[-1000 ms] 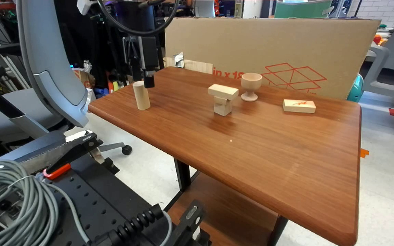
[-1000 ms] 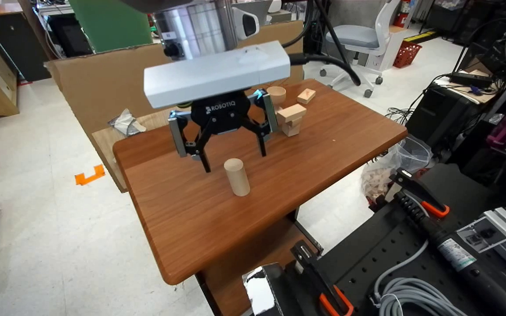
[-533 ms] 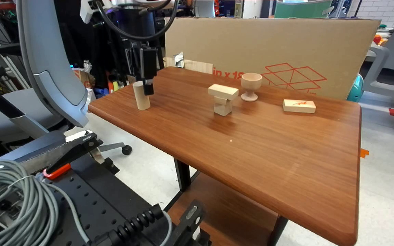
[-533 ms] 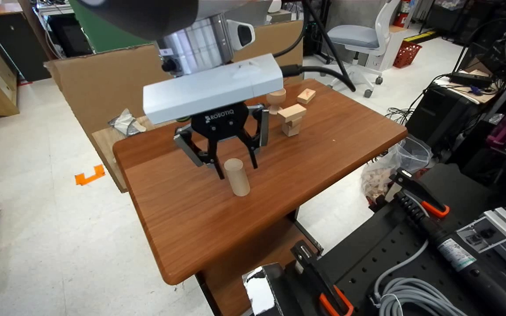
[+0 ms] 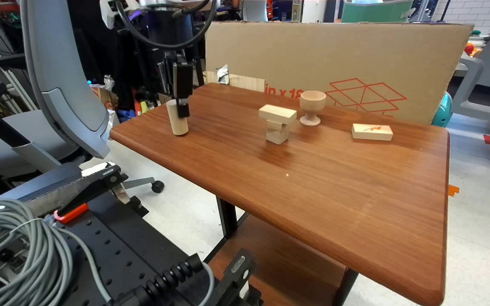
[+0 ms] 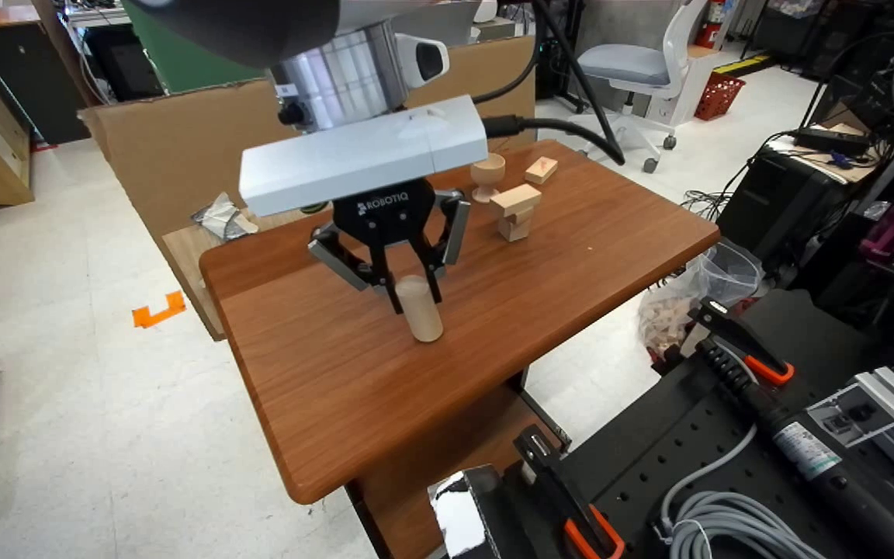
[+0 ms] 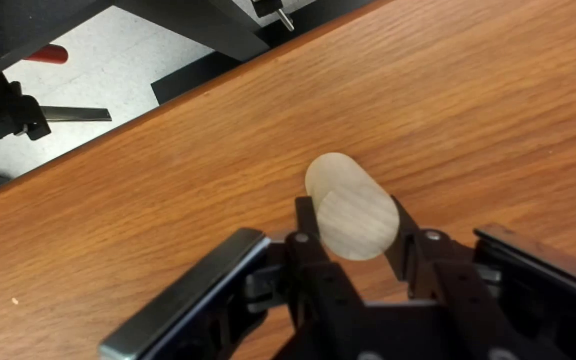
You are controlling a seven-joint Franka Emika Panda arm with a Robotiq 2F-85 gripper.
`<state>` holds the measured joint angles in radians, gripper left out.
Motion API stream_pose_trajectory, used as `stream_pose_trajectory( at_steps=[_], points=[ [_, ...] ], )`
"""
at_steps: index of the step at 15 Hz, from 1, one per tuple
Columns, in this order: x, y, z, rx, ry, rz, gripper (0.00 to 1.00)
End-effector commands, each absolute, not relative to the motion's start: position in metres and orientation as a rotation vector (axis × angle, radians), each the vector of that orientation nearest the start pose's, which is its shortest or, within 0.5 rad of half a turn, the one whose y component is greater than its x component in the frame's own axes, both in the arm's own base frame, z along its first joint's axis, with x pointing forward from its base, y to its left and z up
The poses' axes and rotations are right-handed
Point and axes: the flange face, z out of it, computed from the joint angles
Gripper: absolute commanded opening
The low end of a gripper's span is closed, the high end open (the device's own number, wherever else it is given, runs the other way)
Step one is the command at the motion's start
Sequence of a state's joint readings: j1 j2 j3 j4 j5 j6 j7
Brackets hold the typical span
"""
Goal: Move the wooden cylinder on the left backwards
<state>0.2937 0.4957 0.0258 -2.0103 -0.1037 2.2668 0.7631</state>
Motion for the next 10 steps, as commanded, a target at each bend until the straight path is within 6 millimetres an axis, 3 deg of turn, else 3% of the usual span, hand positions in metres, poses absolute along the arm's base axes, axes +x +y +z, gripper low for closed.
stream_pose_trajectory(
  at_steps=[1, 6, 10],
  points=[
    [0.560, 0.183, 0.215, -3.179, 0.688, 0.297, 0.10],
    [0.590, 0.188, 0.263, -3.083, 0.763, 0.192, 0.10],
    [0.618, 0.174, 0.285, -3.043, 0.878, 0.138, 0.10]
  ],
)
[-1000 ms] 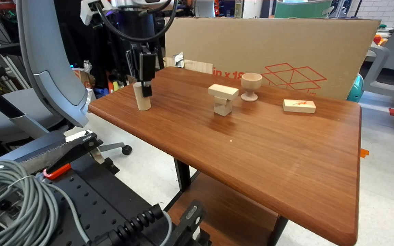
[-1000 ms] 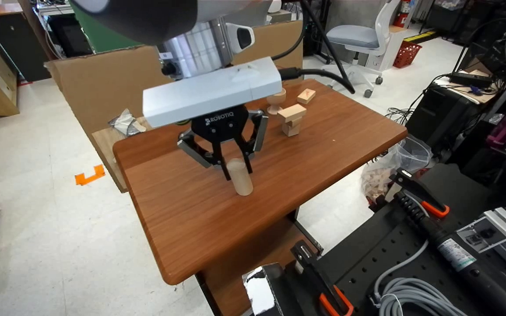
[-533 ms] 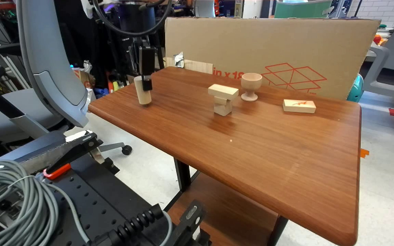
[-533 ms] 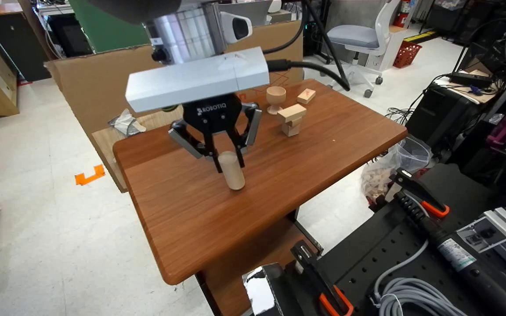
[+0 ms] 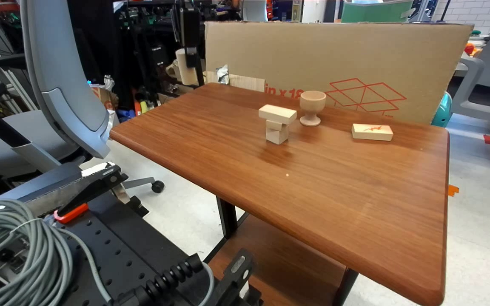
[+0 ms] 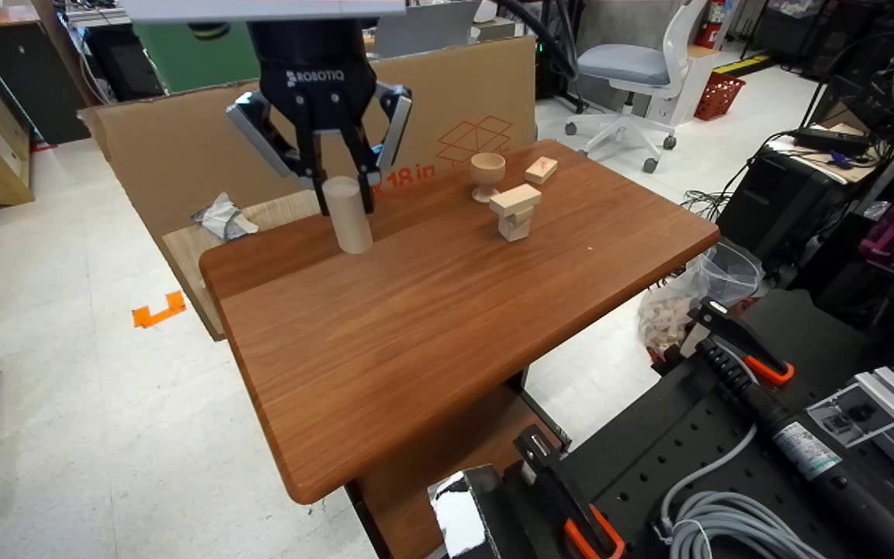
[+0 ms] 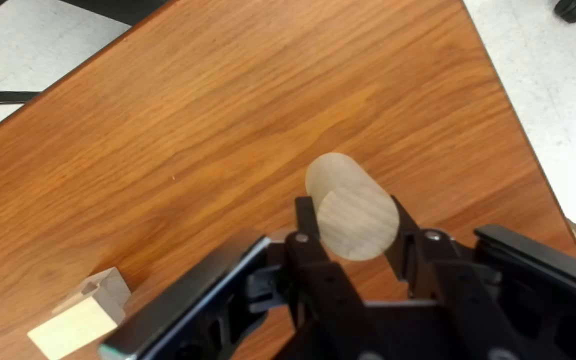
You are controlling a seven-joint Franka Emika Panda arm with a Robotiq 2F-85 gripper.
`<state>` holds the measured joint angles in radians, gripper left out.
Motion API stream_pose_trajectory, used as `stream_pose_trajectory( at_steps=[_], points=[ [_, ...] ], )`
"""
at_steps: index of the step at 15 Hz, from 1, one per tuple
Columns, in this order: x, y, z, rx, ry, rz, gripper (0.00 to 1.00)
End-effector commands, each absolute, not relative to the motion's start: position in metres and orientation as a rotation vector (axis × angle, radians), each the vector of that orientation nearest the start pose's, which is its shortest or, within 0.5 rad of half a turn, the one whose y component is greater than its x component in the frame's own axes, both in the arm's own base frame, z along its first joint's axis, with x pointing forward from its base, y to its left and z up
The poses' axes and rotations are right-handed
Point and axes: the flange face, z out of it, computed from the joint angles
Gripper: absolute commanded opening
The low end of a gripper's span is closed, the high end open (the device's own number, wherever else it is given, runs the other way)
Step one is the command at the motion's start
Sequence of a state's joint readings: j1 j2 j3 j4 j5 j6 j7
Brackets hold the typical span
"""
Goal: Move the wooden cylinder on the left backwards
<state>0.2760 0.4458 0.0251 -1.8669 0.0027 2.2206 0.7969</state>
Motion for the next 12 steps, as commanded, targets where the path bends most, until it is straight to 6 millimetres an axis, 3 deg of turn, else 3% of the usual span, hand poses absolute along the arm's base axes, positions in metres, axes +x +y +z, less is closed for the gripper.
stream_pose_trajectory(
  at_steps=[1, 7, 12],
  points=[
    [0.623, 0.167, 0.287, -3.033, 0.910, 0.134, 0.10],
    [0.641, 0.125, 0.283, -2.979, 1.075, 0.130, 0.10],
    [0.650, 0.103, 0.269, -2.952, 1.151, 0.141, 0.10]
  ],
)
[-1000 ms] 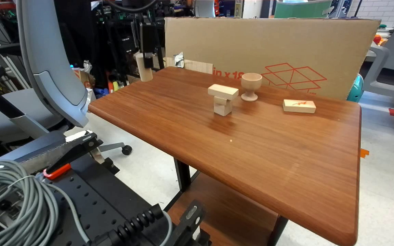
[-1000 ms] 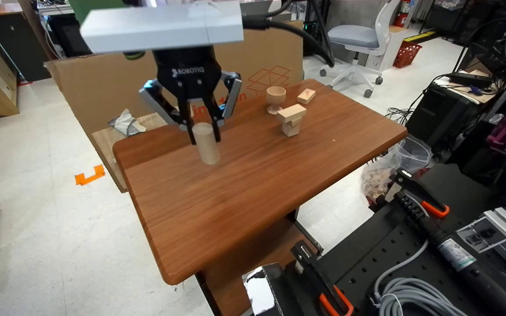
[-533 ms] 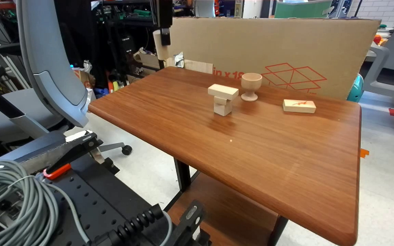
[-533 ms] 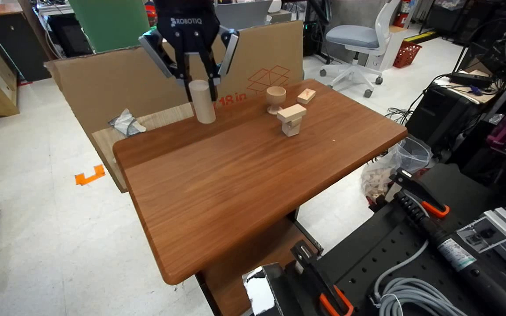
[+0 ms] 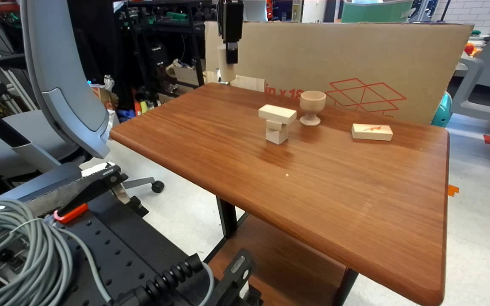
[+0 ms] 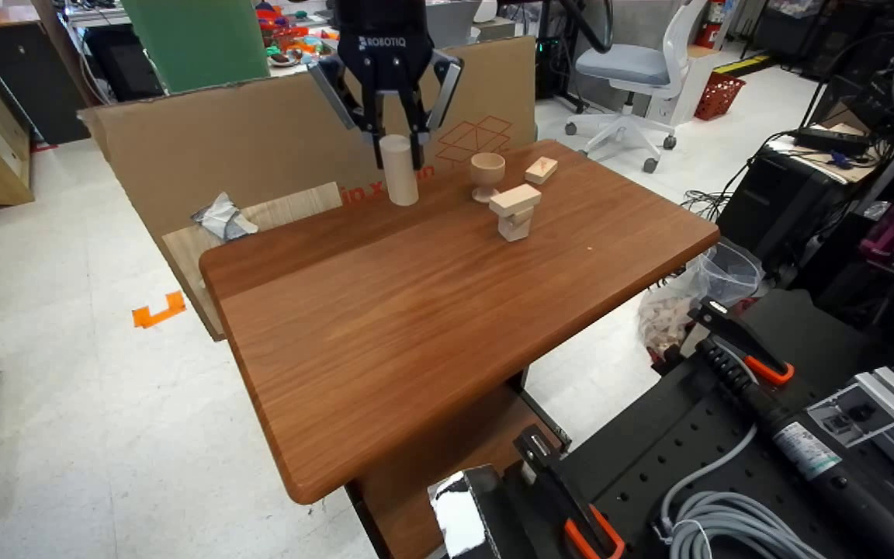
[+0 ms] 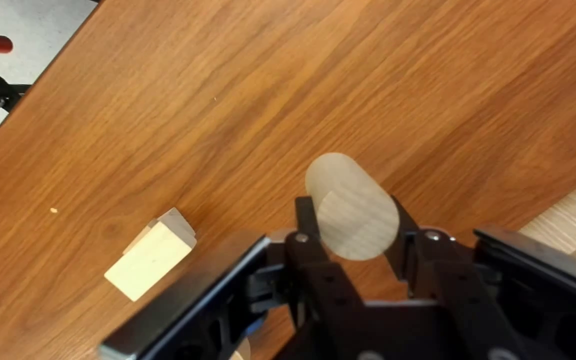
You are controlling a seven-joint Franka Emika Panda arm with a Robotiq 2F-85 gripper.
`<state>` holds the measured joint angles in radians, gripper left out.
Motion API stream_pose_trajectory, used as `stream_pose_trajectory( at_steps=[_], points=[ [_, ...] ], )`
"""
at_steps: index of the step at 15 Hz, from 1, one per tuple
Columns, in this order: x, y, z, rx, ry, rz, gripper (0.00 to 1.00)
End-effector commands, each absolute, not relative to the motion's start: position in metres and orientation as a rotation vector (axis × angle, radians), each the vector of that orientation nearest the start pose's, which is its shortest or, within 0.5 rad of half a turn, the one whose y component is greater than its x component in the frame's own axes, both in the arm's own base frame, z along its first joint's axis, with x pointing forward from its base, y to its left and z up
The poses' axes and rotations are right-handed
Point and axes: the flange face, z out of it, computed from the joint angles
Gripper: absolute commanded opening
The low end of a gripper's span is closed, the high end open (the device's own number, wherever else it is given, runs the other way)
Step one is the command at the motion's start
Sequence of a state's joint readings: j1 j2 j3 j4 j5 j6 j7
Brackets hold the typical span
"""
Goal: Move the wooden cylinder on the left backwards
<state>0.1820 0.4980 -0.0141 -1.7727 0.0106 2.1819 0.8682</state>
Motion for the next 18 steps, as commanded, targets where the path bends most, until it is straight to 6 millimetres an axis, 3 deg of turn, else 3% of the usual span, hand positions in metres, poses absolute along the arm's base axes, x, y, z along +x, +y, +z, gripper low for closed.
stream_pose_trajectory(
  at_steps=[1, 9, 18],
  points=[
    [0.652, 0.101, 0.266, -2.949, 1.161, 0.146, 0.10],
    [0.666, 0.091, 0.241, -2.944, 1.209, 0.182, 0.10],
    [0.679, 0.093, 0.204, -2.960, 1.243, 0.255, 0.10]
  ],
)
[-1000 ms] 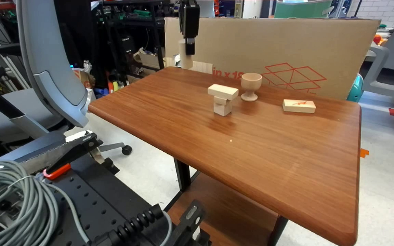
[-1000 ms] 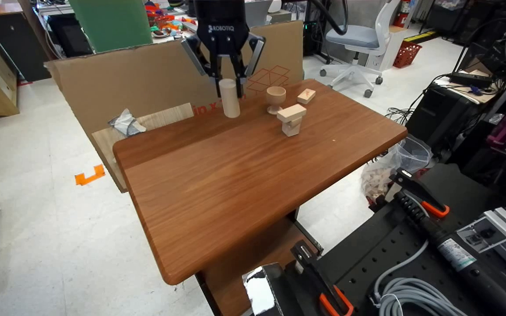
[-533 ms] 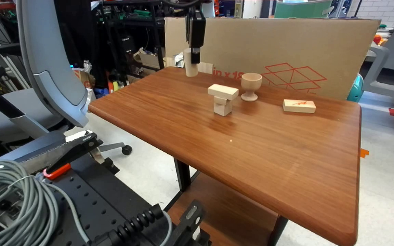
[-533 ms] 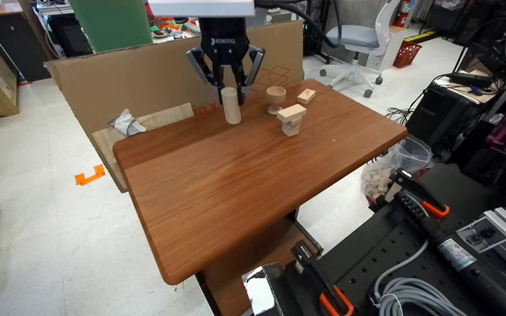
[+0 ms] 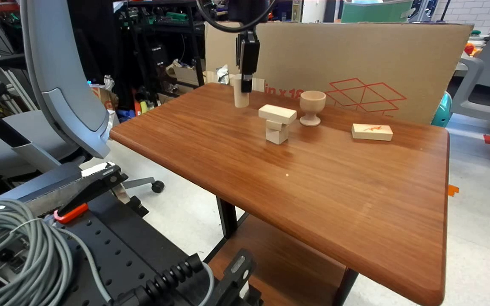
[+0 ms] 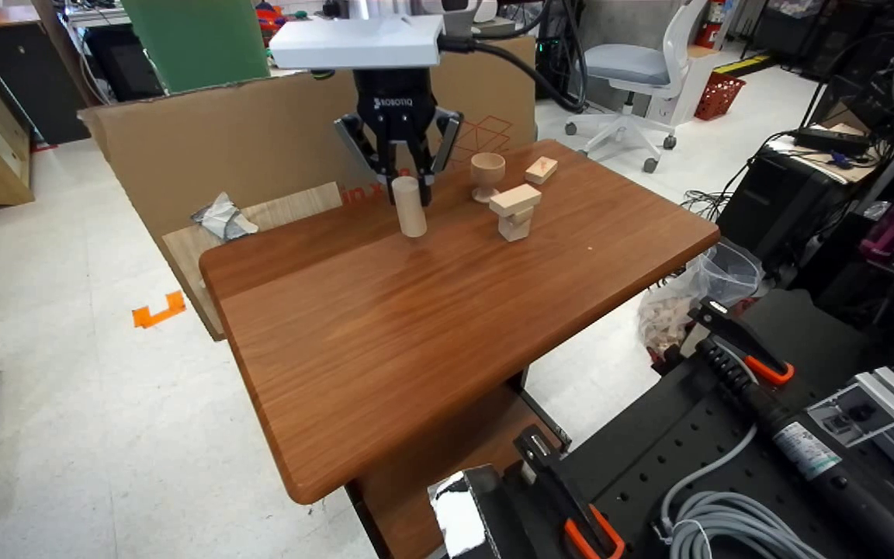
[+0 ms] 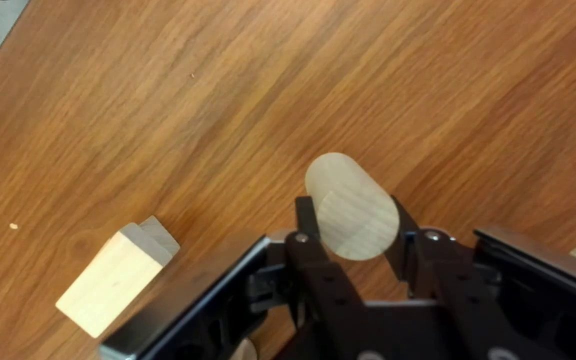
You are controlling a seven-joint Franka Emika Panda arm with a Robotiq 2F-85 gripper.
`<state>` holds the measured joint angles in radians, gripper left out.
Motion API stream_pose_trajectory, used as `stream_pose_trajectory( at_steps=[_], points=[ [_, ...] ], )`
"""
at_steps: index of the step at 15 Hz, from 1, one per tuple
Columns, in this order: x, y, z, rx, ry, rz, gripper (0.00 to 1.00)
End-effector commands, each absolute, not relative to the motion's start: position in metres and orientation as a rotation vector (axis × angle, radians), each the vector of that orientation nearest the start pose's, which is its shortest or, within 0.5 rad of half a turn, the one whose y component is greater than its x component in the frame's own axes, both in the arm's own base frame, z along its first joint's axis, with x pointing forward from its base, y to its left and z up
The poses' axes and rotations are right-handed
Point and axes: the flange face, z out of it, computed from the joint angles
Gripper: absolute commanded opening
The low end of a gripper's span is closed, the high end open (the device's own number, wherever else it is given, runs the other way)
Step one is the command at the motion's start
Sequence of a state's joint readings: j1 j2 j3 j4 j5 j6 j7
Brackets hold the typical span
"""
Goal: Move the wooden cylinder on the left backwards
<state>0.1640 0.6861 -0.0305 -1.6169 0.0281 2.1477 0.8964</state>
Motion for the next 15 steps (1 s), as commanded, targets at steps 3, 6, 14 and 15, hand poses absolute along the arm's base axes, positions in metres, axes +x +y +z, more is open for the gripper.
stream_pose_trajectory(
  at_steps=[3, 6, 14, 15],
  points=[
    [0.6818, 0.0938, 0.1967, -2.969, 1.252, 0.263, 0.10],
    [0.6850, 0.0942, 0.1930, -2.965, 1.260, 0.270, 0.10],
    [0.6879, 0.0948, 0.1919, -2.977, 1.267, 0.275, 0.60],
    [0.6881, 0.0944, 0.1919, -2.975, 1.271, 0.278, 0.62]
  ],
)
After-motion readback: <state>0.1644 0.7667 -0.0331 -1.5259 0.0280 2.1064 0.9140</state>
